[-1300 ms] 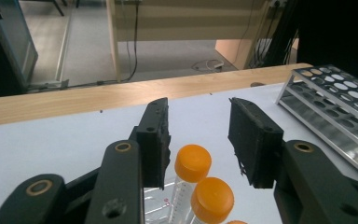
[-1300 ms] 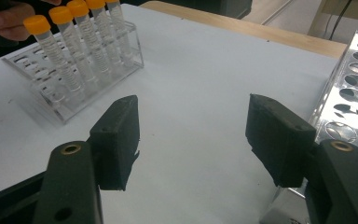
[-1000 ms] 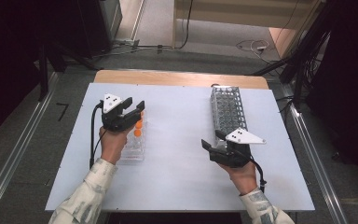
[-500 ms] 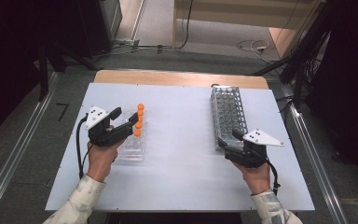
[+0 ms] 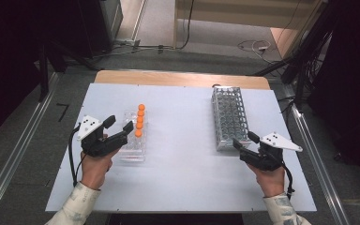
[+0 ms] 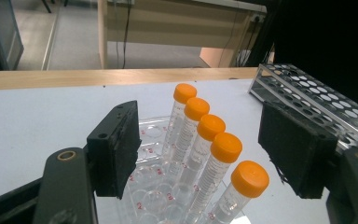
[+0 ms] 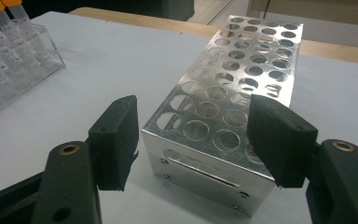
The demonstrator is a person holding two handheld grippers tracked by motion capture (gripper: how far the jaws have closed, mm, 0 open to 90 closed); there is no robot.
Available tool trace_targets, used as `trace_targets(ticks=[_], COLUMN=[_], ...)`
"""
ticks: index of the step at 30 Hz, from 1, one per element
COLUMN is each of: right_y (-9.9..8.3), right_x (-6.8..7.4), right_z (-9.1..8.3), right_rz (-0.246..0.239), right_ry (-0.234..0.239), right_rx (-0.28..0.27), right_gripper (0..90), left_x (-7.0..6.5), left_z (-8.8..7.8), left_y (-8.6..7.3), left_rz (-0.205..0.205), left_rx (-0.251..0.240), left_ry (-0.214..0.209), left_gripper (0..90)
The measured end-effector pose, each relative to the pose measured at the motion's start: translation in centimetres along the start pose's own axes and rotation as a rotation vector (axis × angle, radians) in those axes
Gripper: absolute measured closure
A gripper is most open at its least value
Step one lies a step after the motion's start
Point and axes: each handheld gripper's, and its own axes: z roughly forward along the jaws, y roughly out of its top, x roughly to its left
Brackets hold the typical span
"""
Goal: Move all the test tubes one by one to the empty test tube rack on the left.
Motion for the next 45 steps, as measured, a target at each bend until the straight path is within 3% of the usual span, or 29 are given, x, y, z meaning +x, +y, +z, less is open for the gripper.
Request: trace_targets(ticks=[5,33,45], right_y=[-0.3,-1.3,-1.9], right_x=[-0.4,-2.3,-3.1], right_z=[-0.3,-2.0,-2.7], right_rz=[0.006,0.030,0.043], right_ry=[-0.011,-0.064,-0.095], right_rx=[0.001,-0.004,0.002], right_gripper=[32.5,32.1,32.0], left_x=[-0.1,-0.2,0.6], left_z=[-0.3,-3.1,-3.7], left_y=[-0.4,-1.9,-2.9], left_rz=[0.016,0.006,0.010], left_rx=[0.012,0.019,0.025], left_ry=[0.002,-0.017,0.029], left_gripper=[26.5,23.3,23.2])
